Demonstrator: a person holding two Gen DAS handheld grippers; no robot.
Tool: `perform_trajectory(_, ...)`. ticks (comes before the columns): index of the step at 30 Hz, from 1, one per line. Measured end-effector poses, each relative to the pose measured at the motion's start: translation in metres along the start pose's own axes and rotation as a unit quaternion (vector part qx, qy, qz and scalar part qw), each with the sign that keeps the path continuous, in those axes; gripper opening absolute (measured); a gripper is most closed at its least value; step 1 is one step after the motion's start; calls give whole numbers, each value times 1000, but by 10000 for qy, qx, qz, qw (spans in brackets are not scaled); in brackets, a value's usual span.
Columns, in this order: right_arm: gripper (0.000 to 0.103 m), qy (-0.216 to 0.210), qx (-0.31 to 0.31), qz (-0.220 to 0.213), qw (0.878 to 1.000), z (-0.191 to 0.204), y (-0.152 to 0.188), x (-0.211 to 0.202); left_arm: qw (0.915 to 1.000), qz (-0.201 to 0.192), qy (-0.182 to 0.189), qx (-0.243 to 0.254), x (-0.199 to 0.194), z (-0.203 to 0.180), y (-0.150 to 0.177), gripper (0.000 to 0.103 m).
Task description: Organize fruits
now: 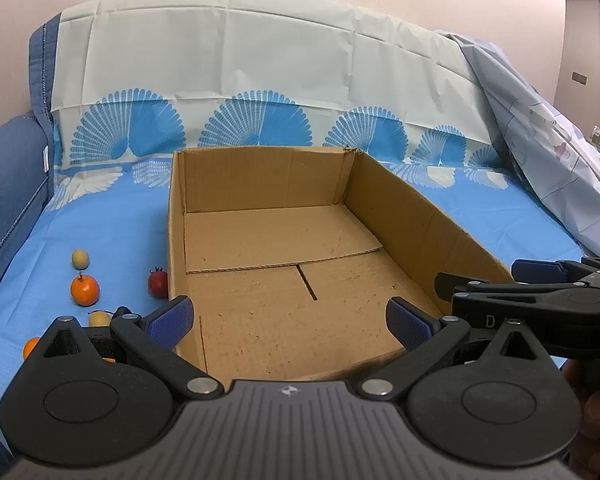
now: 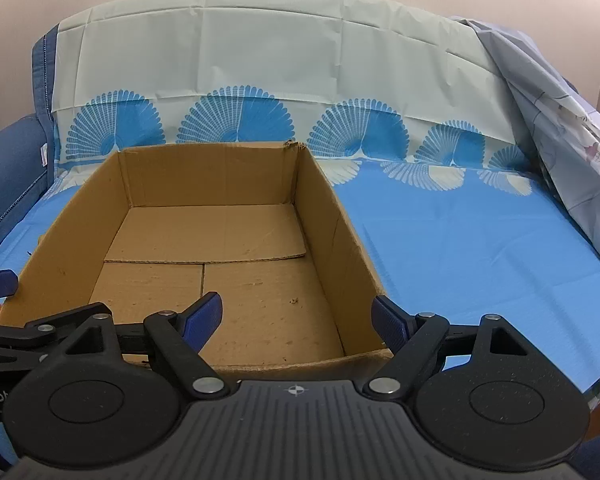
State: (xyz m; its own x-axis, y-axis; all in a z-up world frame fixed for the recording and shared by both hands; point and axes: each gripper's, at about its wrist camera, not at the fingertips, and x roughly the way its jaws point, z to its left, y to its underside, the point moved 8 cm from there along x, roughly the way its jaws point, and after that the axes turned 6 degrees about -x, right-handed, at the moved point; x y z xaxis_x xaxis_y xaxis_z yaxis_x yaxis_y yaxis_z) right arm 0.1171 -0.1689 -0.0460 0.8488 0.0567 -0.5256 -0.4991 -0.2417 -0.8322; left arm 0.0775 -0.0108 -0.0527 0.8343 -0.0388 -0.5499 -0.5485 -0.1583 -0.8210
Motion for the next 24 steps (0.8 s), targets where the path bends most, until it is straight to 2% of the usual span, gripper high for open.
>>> perform_trajectory(24, 82, 31, 23, -37, 10000, 0, 1, 3, 10000, 24, -27, 25, 2, 1, 2, 102)
